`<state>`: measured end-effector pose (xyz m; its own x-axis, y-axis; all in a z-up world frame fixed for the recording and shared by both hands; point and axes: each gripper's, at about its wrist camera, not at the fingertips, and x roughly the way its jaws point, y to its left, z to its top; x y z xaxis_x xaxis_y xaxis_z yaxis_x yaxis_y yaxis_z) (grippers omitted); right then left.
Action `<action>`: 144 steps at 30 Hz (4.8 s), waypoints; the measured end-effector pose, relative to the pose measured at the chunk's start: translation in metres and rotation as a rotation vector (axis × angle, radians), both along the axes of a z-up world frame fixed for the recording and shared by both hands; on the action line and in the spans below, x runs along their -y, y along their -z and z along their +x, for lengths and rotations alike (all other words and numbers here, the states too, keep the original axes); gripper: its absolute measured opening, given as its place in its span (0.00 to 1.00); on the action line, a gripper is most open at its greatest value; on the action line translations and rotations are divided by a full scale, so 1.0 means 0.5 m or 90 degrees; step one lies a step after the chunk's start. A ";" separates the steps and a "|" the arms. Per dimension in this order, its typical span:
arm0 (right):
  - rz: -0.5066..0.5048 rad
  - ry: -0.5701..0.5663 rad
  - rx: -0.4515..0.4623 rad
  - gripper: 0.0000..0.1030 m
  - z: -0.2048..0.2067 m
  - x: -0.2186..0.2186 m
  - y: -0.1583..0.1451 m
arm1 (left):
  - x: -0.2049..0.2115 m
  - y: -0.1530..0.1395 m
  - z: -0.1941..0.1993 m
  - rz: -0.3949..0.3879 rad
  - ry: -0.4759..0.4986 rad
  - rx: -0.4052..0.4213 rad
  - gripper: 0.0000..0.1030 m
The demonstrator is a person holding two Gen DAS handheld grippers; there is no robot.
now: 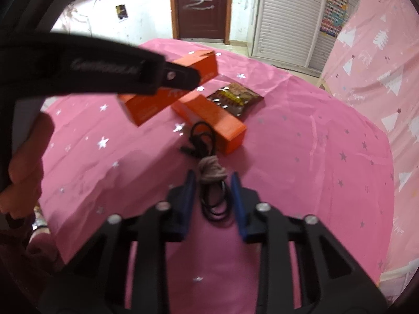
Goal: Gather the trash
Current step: 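Grasp the long orange box with the left gripper while the right grasps the black cable coil, then lift the orange box and black cable in both grippers toward the yellow bin, then open both grippers over the yellow bin to drop the box and cable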
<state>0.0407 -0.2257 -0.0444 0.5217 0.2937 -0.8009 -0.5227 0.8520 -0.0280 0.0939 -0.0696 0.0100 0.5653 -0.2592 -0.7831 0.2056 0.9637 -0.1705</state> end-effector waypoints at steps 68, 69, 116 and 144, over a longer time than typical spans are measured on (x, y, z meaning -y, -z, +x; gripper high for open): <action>0.098 0.156 0.015 0.30 -0.071 0.287 -0.004 | 0.235 -0.015 -0.119 0.061 0.113 0.021 0.16; 0.094 0.155 0.015 0.34 -0.069 0.284 -0.002 | 0.235 -0.014 -0.118 0.061 0.113 0.020 0.16; 0.165 0.406 0.118 0.23 -0.141 0.603 -0.057 | 0.501 -0.009 -0.185 0.063 0.273 0.005 0.16; 0.190 0.498 0.169 0.64 -0.183 0.692 -0.074 | 0.608 0.048 -0.174 0.003 0.319 -0.015 0.86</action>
<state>-0.0506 -0.5717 -0.0072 0.8195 -0.0482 -0.5710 0.2061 0.9546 0.2152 0.0070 -0.3737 -0.0139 0.3543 -0.4906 -0.7961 0.6399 0.7480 -0.1762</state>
